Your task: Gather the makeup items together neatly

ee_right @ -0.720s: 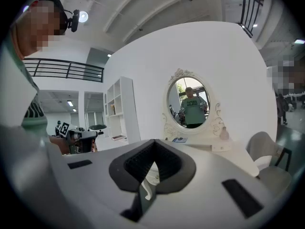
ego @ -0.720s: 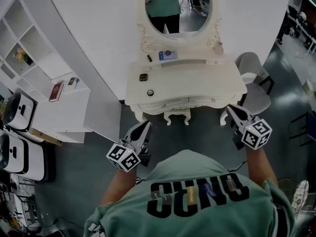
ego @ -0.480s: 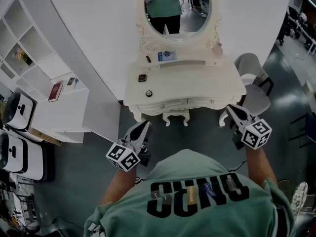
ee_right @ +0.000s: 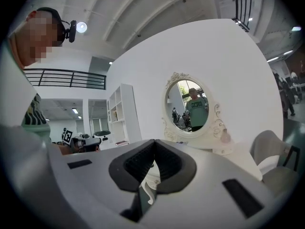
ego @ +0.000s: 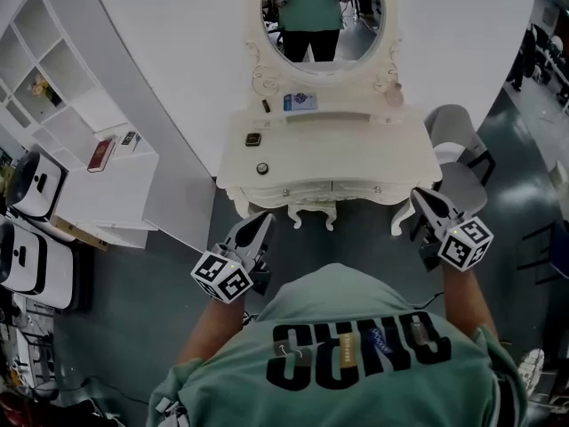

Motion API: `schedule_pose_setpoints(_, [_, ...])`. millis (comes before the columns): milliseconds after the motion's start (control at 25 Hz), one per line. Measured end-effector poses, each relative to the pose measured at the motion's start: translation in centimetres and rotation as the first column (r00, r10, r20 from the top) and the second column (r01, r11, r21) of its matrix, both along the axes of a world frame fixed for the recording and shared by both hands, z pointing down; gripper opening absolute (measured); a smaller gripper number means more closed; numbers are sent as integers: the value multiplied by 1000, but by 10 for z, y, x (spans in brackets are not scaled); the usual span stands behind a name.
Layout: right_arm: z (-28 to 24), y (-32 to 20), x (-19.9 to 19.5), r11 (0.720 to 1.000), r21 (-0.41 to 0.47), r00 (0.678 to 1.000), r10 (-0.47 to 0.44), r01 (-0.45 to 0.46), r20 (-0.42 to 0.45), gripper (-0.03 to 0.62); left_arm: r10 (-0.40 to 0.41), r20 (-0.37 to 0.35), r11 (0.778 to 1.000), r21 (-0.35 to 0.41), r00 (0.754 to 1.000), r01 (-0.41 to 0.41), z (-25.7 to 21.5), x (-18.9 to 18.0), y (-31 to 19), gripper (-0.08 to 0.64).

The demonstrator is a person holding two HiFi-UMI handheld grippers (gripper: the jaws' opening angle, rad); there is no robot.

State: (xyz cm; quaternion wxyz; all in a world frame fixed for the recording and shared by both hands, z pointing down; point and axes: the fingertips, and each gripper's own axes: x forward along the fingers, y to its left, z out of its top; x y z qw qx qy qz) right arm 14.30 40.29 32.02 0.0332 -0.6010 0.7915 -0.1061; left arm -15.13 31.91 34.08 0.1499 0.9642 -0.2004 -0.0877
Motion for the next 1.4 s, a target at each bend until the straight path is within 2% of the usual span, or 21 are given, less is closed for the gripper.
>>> schedule_pose_setpoints(240, [-1,-6,39,999,19,999,-42,42,-13,-5,-30,8,1000,-6,1000,30,-2,38,3,5])
schedule_pose_setpoints(400, [7,-20,49,997,12,997,-73,73,-14,-3,-54,33,998,-11,998,55,2,49,-1,5])
schedule_pose_setpoints(680, [19,-75,47,996,-5,996,-88,88,-17,-3,-59,31,998,-22,998,59,14,50,-55,5])
schedule_pose_setpoints(840, [25,-128,41,997,-16,997,-69,69,-36,-3,-23,14,999,-27,1000,23,24,49,-117,5])
schedule_pose_setpoints(1040, [12,-215,32,1000,12,998,2,-1,-68,-3,67,9,998,-22,998,-67,24,54,-228,5])
schedule_pose_setpoints(1200, [-4,-290,25,998,29,997,50,-48,-57,-3,141,22,990,-20,990,-140,16,60,-315,5])
schedule_pose_setpoints(1400, [0,-355,32,994,7,993,112,-111,-35,-3,223,44,975,-5,974,-223,14,80,-398,5])
